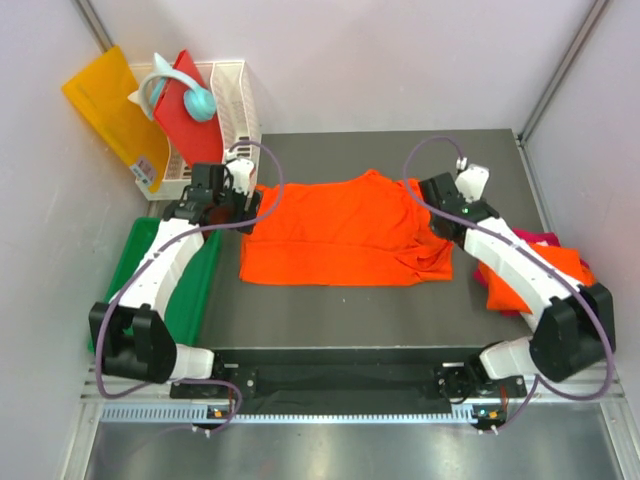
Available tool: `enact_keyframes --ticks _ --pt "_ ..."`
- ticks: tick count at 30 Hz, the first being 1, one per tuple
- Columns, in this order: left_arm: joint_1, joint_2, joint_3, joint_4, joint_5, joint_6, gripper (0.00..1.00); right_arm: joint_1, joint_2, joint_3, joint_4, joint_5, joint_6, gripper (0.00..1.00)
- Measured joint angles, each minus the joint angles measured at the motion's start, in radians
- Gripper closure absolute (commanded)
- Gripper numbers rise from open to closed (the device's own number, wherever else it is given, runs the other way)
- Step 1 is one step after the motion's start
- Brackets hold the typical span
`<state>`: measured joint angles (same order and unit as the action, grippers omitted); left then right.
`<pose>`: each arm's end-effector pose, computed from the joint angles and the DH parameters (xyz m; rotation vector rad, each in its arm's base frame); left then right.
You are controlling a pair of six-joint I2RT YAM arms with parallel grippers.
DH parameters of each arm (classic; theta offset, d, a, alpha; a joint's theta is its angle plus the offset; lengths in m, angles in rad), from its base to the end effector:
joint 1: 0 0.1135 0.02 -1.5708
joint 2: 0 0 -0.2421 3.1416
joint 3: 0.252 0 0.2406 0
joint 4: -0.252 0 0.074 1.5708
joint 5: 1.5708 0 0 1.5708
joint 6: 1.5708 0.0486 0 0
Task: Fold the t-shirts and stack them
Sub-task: Fold the flattened tshirt in 1/3 of the way
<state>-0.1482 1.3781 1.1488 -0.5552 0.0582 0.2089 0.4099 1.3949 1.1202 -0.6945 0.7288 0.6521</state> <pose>0.2972 -0.0472 0.2700 0.4460 2.3113 -0.0389 0.2702 0.0821 0.2555 0.5351 2.1974 -0.3859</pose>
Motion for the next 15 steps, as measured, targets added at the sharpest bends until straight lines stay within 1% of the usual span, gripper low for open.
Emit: enact_keyframes --ticks 2,3,4,6,7,9,10,11,13,15 --pt "-0.003 -0.031 -0.012 -0.01 0.064 0.008 0.33 0.039 -0.042 -0.048 -0.001 -0.008 0.02 0.55" --pt "-0.005 -0.039 -0.02 -0.02 0.09 0.012 0.34 0.068 -0.06 -0.088 -0.003 -0.014 0.035 0.58" --pt "-0.008 -0.04 -0.029 -0.031 0.113 0.018 0.43 0.094 -0.066 -0.122 -0.008 -0.022 0.051 0.62" --pt "-0.013 -0.022 -0.042 -0.06 0.144 0.031 0.54 0.148 -0.063 -0.186 -0.013 -0.039 0.088 0.68" --pt "-0.015 0.0 -0.045 -0.079 0.156 0.032 0.67 0.171 -0.058 -0.215 -0.02 -0.048 0.105 0.73" --pt "-0.016 0.05 -0.047 -0.108 0.17 0.035 0.79 0.208 -0.042 -0.249 -0.034 -0.06 0.137 0.74" --pt "-0.016 0.076 -0.048 -0.119 0.174 0.04 0.9 0.222 -0.031 -0.256 -0.037 -0.064 0.155 0.75" --pt "-0.016 0.097 -0.051 -0.127 0.178 0.045 0.96 0.235 -0.018 -0.257 -0.041 -0.068 0.169 0.75" --pt "-0.016 0.127 -0.055 -0.139 0.184 0.049 1.0 0.251 0.003 -0.256 -0.038 -0.072 0.193 0.75" --pt "-0.016 0.148 -0.057 -0.153 0.189 0.052 1.0 0.262 0.013 -0.254 -0.038 -0.072 0.212 0.75"
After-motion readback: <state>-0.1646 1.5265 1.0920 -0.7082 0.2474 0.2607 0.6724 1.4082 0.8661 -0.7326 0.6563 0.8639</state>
